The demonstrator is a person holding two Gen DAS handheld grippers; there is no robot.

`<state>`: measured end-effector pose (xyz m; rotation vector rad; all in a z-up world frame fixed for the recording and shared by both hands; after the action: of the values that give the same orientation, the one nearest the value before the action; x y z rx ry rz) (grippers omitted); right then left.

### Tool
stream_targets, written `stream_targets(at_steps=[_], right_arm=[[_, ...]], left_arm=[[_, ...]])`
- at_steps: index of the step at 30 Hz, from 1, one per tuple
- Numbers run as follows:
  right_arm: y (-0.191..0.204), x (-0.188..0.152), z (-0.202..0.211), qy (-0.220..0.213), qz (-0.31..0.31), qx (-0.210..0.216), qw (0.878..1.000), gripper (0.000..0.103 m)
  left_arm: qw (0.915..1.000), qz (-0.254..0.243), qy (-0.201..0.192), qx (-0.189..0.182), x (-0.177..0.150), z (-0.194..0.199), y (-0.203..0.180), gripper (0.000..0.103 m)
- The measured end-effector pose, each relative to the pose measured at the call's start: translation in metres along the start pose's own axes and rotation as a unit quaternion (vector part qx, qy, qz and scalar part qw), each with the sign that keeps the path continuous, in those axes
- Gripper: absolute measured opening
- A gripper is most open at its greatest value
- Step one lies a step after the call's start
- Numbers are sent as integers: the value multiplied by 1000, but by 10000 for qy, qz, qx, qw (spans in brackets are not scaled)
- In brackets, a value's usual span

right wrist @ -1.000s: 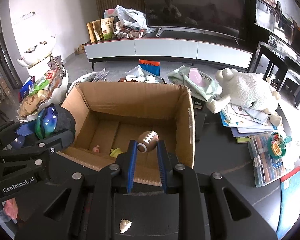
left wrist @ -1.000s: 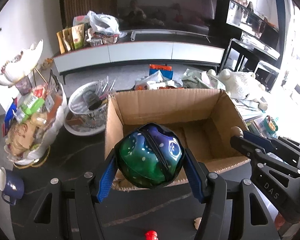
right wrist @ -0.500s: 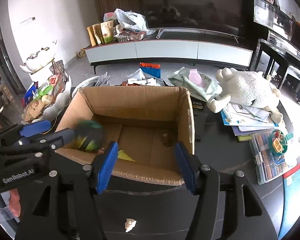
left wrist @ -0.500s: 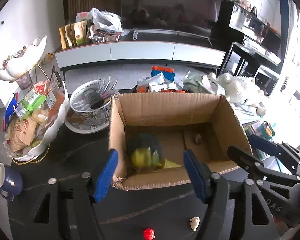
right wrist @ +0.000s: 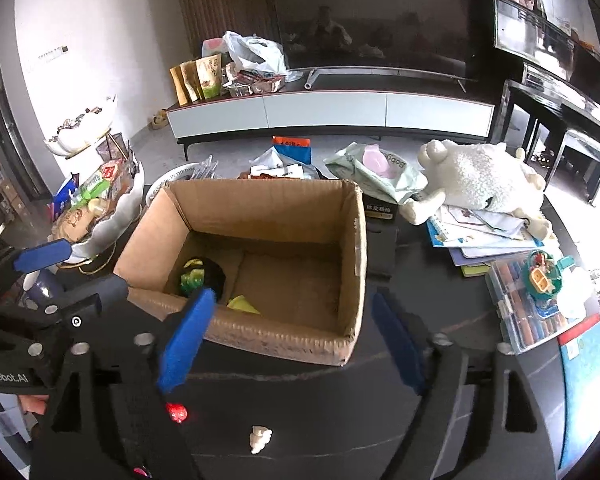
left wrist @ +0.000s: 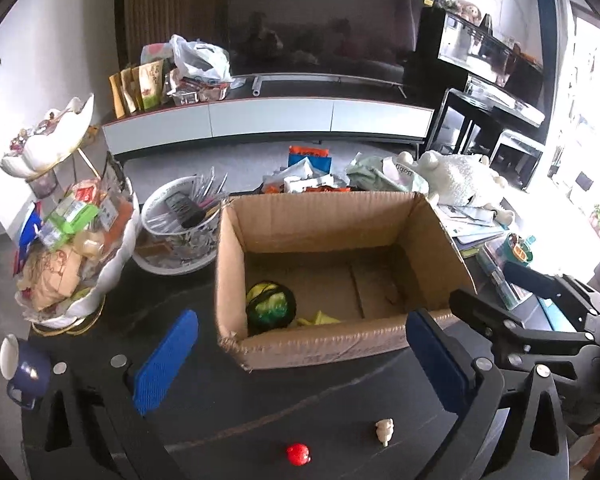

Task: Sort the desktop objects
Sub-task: 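Withdraw both open grippers from the box back over the table toys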

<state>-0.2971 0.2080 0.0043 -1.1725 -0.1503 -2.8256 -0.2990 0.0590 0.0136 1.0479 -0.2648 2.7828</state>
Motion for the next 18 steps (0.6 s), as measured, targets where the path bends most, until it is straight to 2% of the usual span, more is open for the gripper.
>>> stream_targets(at_steps=[4,8,14,18], right_arm=[[-1,-5,10,-128,128,-190,9997,101],[0,-13,15,-132,209,-168,9996,102],[3,-33,14,-18,318,-151,9994,102],[1,-44,14,52,269,-89,9996,102]], left_arm=[[10000,63,-57,13,-7,8,5,103],[9999,22,-134,39,-15,16,6,103],[9995,119,-225,-210,-22,25,4,103],[9995,101,-279,-106,-26,30,7,103]])
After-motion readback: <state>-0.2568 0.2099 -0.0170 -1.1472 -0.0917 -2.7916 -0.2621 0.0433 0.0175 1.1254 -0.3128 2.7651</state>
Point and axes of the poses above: each gripper's, at about its wrist camera, not at the fingertips, and z roughly against the way its jaws point, y to its left, x to its top, the point moved 9 cm from there along -z, roughly the way its jaws point, and after that the axes turned 3 degrees about -x, right-handed, at the moved point
